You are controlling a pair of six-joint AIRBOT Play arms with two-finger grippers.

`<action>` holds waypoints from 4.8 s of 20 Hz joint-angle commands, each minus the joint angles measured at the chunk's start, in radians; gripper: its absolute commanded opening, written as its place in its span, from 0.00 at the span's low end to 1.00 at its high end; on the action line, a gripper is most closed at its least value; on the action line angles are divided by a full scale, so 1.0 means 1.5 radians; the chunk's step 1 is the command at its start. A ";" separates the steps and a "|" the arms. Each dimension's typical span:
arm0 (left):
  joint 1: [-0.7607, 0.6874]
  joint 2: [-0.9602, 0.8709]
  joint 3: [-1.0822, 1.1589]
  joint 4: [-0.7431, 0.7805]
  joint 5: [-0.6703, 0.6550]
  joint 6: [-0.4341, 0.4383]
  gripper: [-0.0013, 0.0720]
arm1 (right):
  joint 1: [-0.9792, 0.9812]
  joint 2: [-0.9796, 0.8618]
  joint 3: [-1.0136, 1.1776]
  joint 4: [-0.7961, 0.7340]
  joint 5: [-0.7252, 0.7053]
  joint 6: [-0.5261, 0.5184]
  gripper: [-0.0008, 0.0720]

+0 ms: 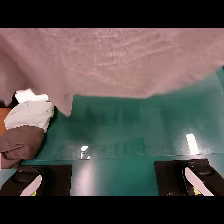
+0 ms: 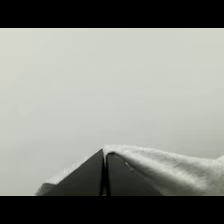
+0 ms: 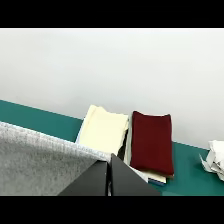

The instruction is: Fold the shirts.

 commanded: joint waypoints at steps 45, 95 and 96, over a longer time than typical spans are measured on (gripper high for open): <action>-0.027 -0.134 -1.033 -0.140 -0.086 -0.159 0.69 | -0.065 -0.181 -0.505 0.169 0.027 -0.046 0.55; -0.027 0.040 -0.014 0.010 -0.108 -0.122 0.04 | -0.176 0.038 -0.061 0.075 0.057 -0.060 0.02; -0.027 0.030 -0.016 0.038 -0.131 -0.138 0.04 | -0.176 0.022 -0.038 0.075 0.077 -0.057 0.02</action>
